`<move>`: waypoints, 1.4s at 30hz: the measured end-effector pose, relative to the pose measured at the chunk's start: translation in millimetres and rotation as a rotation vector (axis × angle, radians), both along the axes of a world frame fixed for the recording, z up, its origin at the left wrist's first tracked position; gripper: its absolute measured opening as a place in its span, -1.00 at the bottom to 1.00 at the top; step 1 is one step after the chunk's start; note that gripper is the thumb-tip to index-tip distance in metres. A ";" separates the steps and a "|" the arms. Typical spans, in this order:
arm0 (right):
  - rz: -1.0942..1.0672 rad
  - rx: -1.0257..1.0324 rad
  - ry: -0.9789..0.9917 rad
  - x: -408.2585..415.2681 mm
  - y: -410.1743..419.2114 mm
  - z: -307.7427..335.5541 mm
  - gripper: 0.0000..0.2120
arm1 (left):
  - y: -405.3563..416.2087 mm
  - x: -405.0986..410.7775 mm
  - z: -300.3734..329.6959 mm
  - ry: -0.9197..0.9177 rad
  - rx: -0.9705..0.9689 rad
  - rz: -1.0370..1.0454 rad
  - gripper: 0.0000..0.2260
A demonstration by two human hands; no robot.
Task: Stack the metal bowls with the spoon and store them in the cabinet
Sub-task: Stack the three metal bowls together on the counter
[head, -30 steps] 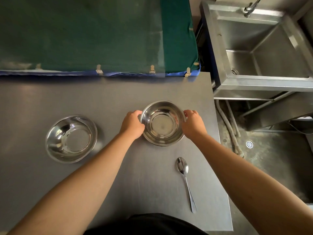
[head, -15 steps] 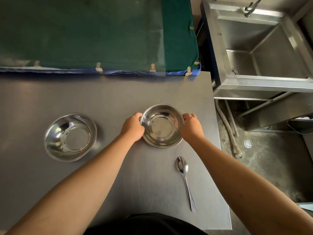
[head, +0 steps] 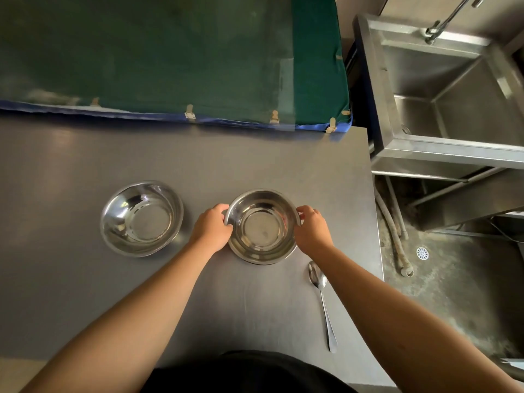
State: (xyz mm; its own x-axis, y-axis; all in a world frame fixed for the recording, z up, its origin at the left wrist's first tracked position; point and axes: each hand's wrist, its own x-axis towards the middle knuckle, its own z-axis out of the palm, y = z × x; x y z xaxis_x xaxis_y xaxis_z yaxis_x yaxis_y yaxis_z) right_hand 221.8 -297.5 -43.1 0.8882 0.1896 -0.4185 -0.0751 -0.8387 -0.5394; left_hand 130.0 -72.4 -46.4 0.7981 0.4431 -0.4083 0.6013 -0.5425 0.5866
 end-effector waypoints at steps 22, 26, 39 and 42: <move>0.106 -0.020 0.019 -56.2 77.8 -0.1 -0.61 | 102.3 -158.1 -13.1 0.056 -0.339 0.783 -0.50; 0.132 -0.021 0.017 -66.9 94.3 -0.6 -0.61 | 130.2 -166.0 -13.6 -0.024 -0.471 0.972 -0.73; 0.115 -0.051 0.014 -94.9 108.8 -0.1 -0.60 | 170.2 -156.2 3.4 -0.333 -0.923 1.109 -0.87; 0.109 -0.053 0.013 -100.8 109.4 1.3 -0.61 | 172.3 -154.2 4.1 -0.336 -0.942 1.110 -0.93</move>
State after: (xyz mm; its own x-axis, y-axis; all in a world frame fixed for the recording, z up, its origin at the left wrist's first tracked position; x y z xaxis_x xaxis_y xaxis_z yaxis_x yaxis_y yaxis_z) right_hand 121.0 -188.0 -41.8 0.8580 0.2617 -0.4420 0.0112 -0.8698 -0.4932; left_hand -24.2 100.0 -42.3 0.3521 0.5564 -0.7526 0.2121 0.7358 0.6432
